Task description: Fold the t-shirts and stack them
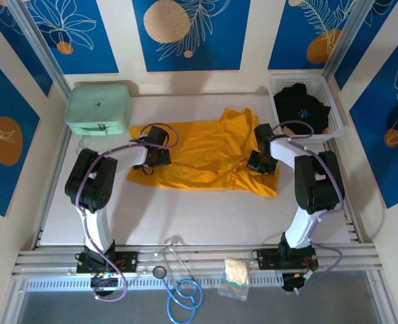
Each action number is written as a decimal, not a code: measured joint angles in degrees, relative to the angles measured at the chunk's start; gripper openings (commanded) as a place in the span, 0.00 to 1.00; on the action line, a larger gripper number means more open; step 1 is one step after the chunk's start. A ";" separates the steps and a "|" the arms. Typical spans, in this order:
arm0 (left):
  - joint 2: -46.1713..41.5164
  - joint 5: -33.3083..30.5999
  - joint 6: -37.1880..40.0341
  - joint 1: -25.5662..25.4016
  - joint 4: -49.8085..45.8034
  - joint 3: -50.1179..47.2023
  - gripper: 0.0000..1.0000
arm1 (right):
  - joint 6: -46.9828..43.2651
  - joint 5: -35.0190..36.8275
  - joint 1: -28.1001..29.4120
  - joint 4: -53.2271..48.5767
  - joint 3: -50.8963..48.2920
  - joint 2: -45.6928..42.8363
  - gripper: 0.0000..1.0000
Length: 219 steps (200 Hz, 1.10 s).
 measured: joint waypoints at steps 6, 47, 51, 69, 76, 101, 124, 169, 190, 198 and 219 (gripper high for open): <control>-0.87 0.42 -0.39 0.00 0.39 -1.09 0.99 | 0.33 -0.11 0.07 -0.48 -1.18 -1.18 0.04; -7.26 1.51 -3.08 -0.22 1.99 -9.84 0.96 | 2.82 -1.36 2.91 -3.39 -9.49 -9.81 0.02; -8.09 1.51 -3.41 -0.24 1.88 -10.75 0.96 | 3.13 -1.55 3.37 -3.80 -10.14 -10.73 0.02; -11.89 1.60 -4.74 -0.35 1.36 -14.93 0.97 | 4.13 -2.01 5.31 -5.62 -12.17 -14.32 0.03; -13.22 1.73 -5.18 -0.37 0.72 -16.13 0.97 | 4.44 -2.25 5.95 -6.58 -12.35 -15.41 0.04; -17.16 2.78 -6.29 -0.37 -2.99 -18.36 1.00 | 4.76 -2.84 6.54 -9.79 -11.19 -18.23 0.08; -19.89 3.06 -6.23 -0.37 -5.81 -17.03 0.99 | 3.41 -2.78 5.25 -12.85 -5.09 -18.51 0.13; -22.91 1.68 -3.58 -0.37 -10.10 -7.34 0.99 | -3.43 -3.23 0.87 -14.43 19.80 -6.64 0.09; -22.27 0.94 -2.10 -0.37 -10.88 -3.43 0.97 | -6.08 -3.45 0.39 -14.49 31.30 5.07 0.06; -21.31 0.94 -1.49 -0.37 -11.21 -1.77 0.93 | -6.86 -3.65 0.39 -14.75 35.41 9.88 0.05; -15.26 1.22 0.02 -0.37 -11.41 3.87 0.86 | -8.13 -4.15 0.17 -16.28 46.18 22.80 0.02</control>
